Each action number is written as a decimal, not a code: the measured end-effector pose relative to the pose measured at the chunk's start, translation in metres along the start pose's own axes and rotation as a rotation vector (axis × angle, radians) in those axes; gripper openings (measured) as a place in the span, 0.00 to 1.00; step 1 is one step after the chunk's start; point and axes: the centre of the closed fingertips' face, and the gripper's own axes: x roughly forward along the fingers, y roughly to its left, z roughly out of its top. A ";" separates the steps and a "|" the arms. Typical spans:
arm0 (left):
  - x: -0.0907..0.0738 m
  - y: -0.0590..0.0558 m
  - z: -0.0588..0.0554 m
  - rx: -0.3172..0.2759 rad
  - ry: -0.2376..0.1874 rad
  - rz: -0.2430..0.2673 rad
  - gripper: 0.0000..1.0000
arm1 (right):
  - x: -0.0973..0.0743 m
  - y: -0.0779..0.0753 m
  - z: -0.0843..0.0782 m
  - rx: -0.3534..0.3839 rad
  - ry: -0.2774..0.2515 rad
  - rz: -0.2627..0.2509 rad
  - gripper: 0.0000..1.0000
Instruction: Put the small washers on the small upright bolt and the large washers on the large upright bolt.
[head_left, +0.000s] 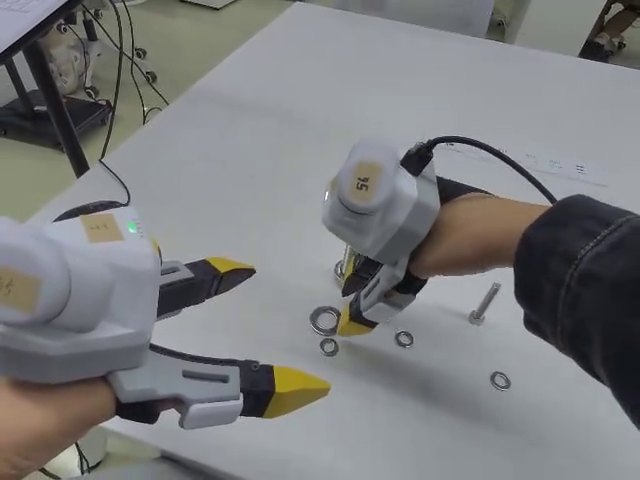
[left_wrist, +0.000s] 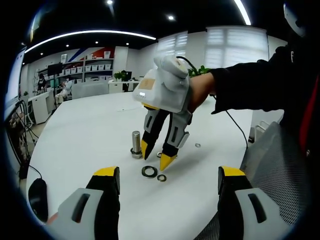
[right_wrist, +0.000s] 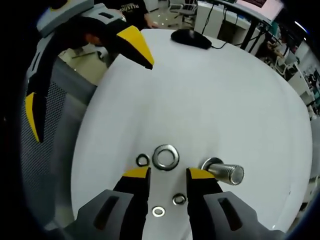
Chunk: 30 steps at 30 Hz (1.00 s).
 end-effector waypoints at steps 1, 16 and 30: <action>0.000 0.000 0.000 0.000 -0.001 0.002 0.80 | 0.002 0.000 -0.001 -0.005 0.006 -0.003 0.30; -0.002 0.001 -0.001 -0.006 -0.002 0.003 0.80 | 0.007 0.000 -0.001 -0.013 0.018 0.007 0.31; -0.001 -0.001 -0.001 -0.006 0.001 0.002 0.79 | 0.010 0.001 0.008 -0.018 0.002 0.022 0.31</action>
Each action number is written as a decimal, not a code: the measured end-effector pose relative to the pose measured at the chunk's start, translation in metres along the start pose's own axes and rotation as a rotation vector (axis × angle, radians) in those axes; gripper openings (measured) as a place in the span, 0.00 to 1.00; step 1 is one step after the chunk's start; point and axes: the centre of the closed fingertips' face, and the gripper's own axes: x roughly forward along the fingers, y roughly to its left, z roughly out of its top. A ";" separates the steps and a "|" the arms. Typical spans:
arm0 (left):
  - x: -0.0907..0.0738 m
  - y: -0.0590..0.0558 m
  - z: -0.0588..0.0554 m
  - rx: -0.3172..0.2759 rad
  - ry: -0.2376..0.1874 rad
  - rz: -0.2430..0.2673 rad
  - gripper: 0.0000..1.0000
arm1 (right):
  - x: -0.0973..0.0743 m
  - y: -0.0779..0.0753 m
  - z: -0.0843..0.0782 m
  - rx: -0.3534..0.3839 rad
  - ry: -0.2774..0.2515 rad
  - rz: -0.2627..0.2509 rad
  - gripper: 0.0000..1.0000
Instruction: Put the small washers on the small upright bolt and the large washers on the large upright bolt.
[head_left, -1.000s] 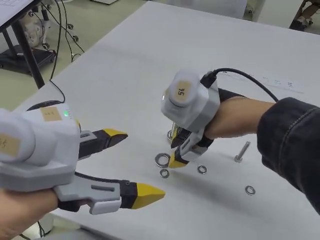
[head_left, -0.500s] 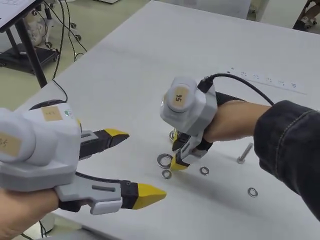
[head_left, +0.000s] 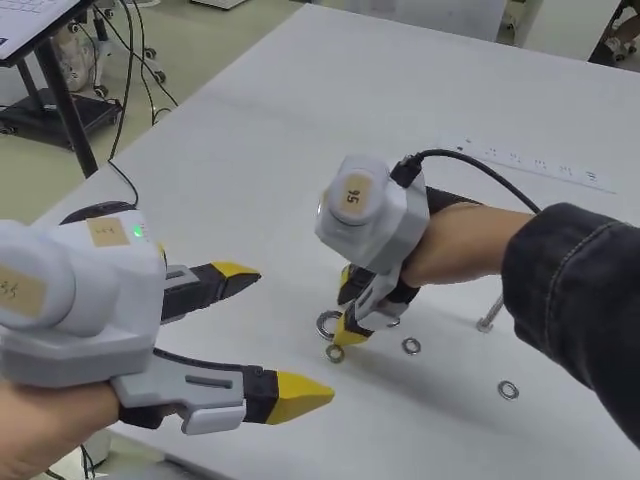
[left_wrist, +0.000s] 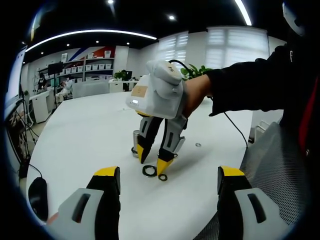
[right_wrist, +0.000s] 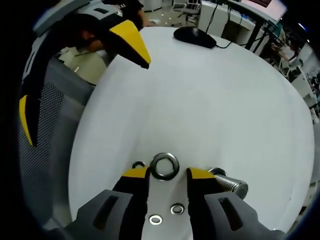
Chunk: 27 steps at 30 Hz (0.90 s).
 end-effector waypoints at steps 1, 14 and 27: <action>0.000 0.000 0.000 -0.001 -0.001 0.001 0.79 | 0.000 0.000 0.000 -0.002 0.001 0.000 0.31; -0.002 0.000 0.002 0.001 -0.006 0.004 0.79 | 0.001 0.004 0.004 -0.018 0.009 0.005 0.26; -0.003 0.001 0.002 -0.001 -0.009 0.007 0.79 | 0.001 0.003 0.004 -0.019 0.017 0.002 0.25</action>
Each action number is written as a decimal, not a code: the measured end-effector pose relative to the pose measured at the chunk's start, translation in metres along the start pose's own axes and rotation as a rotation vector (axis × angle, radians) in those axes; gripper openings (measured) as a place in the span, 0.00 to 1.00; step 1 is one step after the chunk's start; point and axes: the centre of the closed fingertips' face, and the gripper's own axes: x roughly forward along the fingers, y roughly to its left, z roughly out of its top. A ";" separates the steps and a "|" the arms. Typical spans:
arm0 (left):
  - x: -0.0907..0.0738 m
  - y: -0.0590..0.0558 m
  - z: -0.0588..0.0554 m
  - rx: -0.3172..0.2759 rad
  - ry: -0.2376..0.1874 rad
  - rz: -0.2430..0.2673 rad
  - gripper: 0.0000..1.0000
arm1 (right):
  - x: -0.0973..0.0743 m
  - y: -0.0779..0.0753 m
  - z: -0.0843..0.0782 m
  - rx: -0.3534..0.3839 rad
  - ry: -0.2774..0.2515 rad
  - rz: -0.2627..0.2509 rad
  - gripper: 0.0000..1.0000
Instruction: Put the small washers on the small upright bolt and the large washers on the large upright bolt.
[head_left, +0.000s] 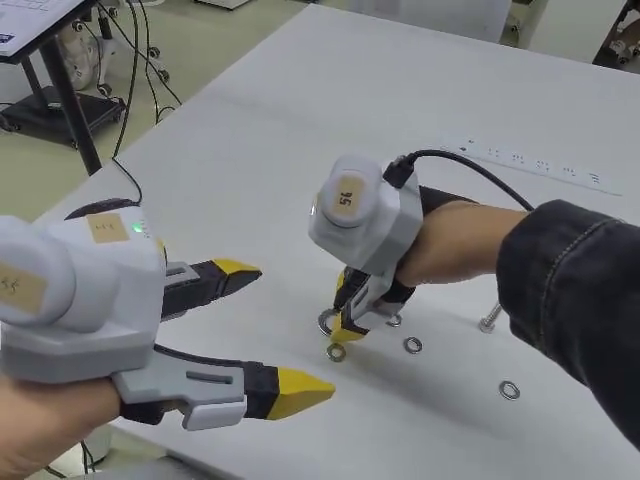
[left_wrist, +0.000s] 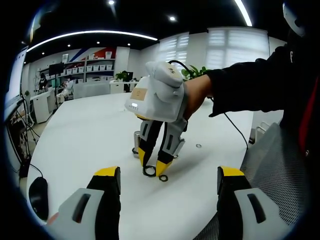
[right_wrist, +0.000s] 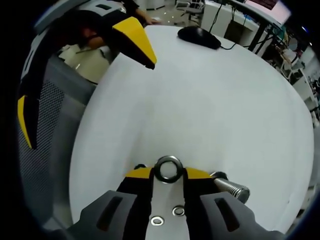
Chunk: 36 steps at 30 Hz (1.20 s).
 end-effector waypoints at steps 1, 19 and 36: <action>0.000 0.000 0.000 0.000 0.001 0.000 0.79 | 0.000 0.000 0.000 0.002 0.003 0.001 0.24; 0.005 -0.002 0.000 0.010 0.006 -0.014 0.79 | -0.013 0.006 -0.014 0.054 0.006 0.004 0.23; 0.010 -0.005 0.003 0.018 0.008 -0.028 0.79 | -0.051 0.001 -0.039 0.107 0.010 -0.039 0.23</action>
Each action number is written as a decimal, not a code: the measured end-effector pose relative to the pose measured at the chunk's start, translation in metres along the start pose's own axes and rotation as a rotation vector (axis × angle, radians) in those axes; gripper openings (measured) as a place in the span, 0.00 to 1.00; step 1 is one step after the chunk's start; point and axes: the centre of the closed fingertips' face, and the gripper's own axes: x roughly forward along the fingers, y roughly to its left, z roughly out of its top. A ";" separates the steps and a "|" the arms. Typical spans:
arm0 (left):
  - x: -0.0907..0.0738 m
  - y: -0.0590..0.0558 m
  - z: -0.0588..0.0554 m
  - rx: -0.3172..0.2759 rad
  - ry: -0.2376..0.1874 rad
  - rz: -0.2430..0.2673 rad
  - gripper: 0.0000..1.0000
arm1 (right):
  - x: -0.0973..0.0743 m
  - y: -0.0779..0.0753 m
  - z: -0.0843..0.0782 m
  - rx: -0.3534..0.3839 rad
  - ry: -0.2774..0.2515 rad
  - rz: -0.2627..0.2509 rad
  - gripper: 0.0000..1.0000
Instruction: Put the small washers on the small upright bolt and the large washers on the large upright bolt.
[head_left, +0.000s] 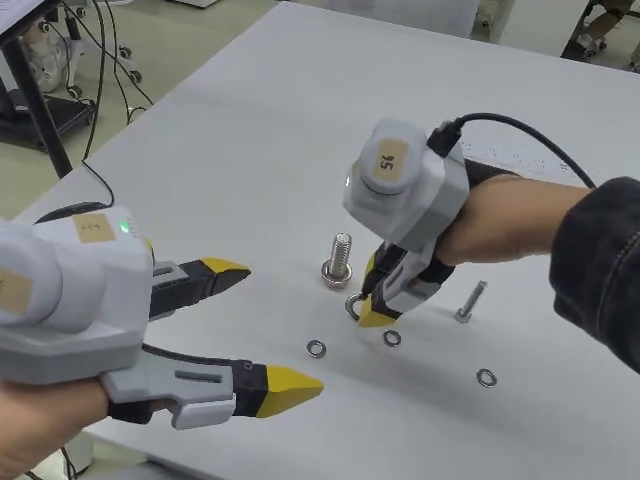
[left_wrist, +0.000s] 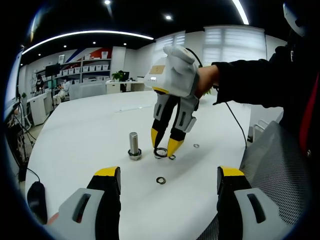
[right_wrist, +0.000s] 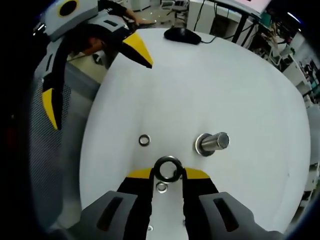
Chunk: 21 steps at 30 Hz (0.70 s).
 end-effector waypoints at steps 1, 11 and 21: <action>0.000 0.000 0.000 0.000 0.000 0.000 0.79 | -0.003 -0.001 0.000 0.001 -0.002 -0.005 0.23; 0.004 -0.003 0.000 0.004 0.008 -0.012 0.79 | -0.038 -0.018 0.011 0.022 -0.062 -0.060 0.23; 0.004 -0.003 0.000 0.003 0.008 -0.012 0.79 | -0.056 -0.034 0.029 -0.018 -0.072 -0.105 0.23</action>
